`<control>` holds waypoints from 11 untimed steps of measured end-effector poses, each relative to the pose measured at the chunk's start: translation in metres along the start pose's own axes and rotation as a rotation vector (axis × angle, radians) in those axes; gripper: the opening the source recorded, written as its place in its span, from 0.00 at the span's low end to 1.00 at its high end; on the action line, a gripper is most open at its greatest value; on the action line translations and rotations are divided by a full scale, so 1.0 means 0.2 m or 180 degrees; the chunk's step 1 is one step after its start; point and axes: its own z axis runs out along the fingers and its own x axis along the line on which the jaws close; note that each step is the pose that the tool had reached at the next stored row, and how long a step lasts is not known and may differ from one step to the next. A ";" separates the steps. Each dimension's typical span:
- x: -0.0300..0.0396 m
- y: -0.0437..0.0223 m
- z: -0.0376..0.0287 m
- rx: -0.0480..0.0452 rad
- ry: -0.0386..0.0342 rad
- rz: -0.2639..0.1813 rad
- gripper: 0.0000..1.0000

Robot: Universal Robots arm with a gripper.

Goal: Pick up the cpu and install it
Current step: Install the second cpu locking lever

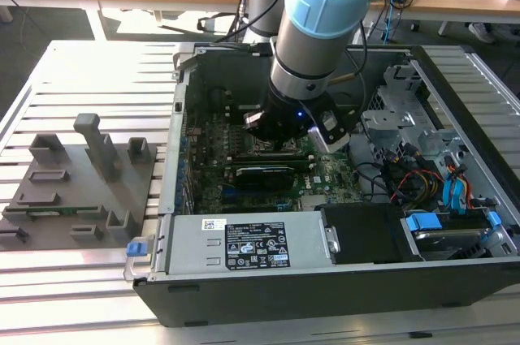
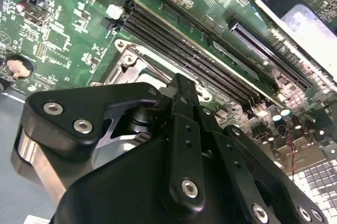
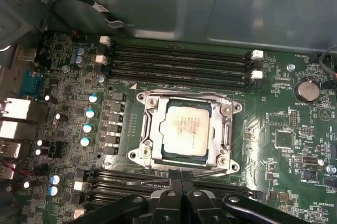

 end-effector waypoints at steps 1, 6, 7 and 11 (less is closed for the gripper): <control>0.001 -0.001 0.003 -0.0001 0.0000 0.0000 0.11; 0.025 -0.001 0.016 -0.0004 0.0000 0.0000 0.11; 0.030 -0.001 0.017 -0.0004 0.0000 0.0000 0.11; 0.045 0.000 0.023 -0.0004 0.0000 0.0000 0.11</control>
